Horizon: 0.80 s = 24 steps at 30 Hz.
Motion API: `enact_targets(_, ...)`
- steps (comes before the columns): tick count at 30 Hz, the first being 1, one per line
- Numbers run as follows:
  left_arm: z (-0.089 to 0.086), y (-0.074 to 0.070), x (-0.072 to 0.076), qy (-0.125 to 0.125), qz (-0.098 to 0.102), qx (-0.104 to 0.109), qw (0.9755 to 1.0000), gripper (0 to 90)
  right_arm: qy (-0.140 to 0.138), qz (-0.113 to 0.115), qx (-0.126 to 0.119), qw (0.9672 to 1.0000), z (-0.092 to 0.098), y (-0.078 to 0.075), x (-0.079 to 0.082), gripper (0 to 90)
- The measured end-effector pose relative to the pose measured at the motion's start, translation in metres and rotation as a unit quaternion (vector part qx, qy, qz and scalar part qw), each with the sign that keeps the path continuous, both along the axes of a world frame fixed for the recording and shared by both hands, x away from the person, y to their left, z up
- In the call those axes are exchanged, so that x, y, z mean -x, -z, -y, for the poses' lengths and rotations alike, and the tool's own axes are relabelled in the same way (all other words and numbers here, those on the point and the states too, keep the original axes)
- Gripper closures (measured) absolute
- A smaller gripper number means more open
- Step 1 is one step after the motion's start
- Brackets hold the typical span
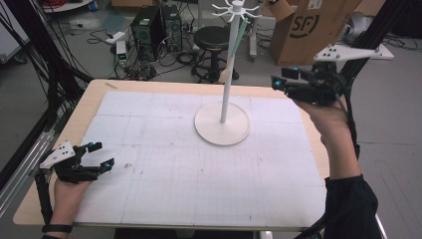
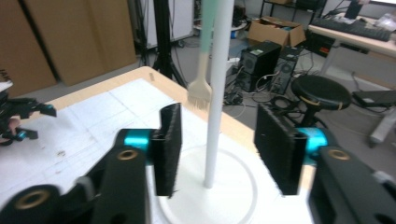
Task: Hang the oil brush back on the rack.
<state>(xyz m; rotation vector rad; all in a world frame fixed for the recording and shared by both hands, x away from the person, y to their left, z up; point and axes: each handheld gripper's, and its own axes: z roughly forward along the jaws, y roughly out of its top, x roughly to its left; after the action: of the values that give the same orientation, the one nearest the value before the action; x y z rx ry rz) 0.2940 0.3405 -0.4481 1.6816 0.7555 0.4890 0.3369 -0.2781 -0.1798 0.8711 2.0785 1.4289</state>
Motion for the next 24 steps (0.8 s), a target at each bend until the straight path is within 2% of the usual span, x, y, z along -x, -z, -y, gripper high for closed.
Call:
enact_targets(2, 0.000, 0.000, 0.000, -0.001, 0.000, 0.000, 1.0000, 15.6, -0.011, -0.003, -0.010, 0.9999, 0.003, 0.014, 0.004, 42.2)
enact_targets(9, 0.001, 0.000, 0.000, -0.001, 0.001, -0.003, 1.0000, 15.5, -0.036, 0.001, -0.015, 0.9992, 0.015, 0.070, 0.019, 32.8)
enact_targets(14, 0.001, 0.000, 0.000, -0.001, 0.000, -0.002, 1.0000, 15.5, -0.031, -0.018, -0.020, 0.9991, 0.025, 0.111, 0.025, 29.0)
enact_targets(16, 0.001, 0.000, 0.000, -0.002, 0.000, -0.002, 1.0000, 15.5, -0.031, -0.024, -0.031, 0.9988, 0.029, 0.128, 0.029, 28.0)
enact_targets(20, 0.001, 0.000, 0.000, -0.001, 0.000, -0.003, 1.0000, 15.4, -0.030, -0.039, -0.033, 0.9983, 0.032, 0.155, 0.033, 27.2)
enact_targets(24, 0.001, 0.000, 0.000, 0.000, 0.001, -0.003, 1.0000, 15.4, -0.027, -0.052, -0.051, 0.9970, 0.034, 0.179, 0.037, 25.9)
